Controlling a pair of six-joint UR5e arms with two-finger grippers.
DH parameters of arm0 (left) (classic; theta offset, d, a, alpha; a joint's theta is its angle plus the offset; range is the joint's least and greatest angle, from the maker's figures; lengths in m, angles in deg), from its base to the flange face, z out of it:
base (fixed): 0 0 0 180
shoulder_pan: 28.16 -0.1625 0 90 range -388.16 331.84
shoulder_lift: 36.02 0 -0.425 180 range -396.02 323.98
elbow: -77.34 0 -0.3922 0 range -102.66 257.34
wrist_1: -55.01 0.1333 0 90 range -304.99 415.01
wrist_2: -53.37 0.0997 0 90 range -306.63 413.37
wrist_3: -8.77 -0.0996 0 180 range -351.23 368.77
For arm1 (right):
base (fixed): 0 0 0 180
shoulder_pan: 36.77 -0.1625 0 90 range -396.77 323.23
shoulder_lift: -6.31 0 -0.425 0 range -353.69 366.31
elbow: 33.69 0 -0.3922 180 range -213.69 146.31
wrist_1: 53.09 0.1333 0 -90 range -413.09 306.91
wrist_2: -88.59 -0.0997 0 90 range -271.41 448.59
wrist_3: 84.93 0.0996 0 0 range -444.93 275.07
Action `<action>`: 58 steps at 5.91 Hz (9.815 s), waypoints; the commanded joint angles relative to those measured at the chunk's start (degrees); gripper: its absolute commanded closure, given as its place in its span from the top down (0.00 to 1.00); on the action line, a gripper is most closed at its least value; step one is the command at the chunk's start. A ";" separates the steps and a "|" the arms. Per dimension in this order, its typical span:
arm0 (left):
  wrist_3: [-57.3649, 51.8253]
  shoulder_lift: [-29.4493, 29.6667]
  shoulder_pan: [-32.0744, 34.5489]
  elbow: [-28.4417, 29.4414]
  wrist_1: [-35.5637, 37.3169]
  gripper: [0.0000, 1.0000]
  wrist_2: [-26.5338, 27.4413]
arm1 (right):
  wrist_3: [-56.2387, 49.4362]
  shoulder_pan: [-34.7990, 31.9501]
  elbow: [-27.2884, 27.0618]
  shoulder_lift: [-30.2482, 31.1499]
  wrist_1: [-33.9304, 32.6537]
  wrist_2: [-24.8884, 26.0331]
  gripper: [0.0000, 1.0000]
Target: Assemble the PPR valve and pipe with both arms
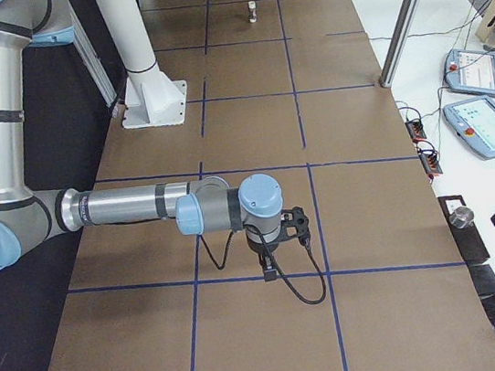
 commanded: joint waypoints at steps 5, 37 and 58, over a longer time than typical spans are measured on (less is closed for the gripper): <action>32.63 0.40 -18.23 -1.12 -12.38 1.00 10.80 | -0.02 0.00 0.01 0.00 0.00 0.00 1.00; 36.54 25.03 -34.80 -16.10 24.54 1.00 22.05 | 0.32 4.55 0.36 -0.70 4.53 -2.99 1.00; -24.41 -0.56 16.92 3.19 23.83 1.00 -1.42 | 35.11 32.17 -3.83 -3.07 31.49 8.61 0.00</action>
